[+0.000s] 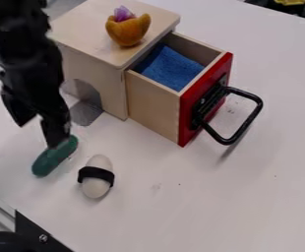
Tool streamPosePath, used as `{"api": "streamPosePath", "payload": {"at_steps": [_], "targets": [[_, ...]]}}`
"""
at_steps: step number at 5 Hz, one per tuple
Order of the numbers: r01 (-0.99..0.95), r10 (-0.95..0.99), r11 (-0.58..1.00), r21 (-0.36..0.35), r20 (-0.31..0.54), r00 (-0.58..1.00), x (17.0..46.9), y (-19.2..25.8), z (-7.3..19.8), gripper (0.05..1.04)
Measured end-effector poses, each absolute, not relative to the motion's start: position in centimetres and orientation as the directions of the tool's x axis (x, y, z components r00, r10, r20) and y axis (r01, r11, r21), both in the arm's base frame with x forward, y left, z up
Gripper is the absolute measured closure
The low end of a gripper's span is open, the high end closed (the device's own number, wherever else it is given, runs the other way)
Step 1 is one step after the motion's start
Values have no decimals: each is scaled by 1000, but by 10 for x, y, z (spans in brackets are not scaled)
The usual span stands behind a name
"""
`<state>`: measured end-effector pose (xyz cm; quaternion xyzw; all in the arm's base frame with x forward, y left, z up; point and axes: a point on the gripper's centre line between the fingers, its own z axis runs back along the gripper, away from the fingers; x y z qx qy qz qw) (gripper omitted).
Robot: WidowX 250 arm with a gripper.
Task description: Move the green object to the left side of the table
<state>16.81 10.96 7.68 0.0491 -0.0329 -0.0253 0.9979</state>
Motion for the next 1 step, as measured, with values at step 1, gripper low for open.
{"api": "streamPosePath", "payload": {"at_steps": [1], "targets": [[60,-67,995,75,101,993,162,108,103,84]]}}
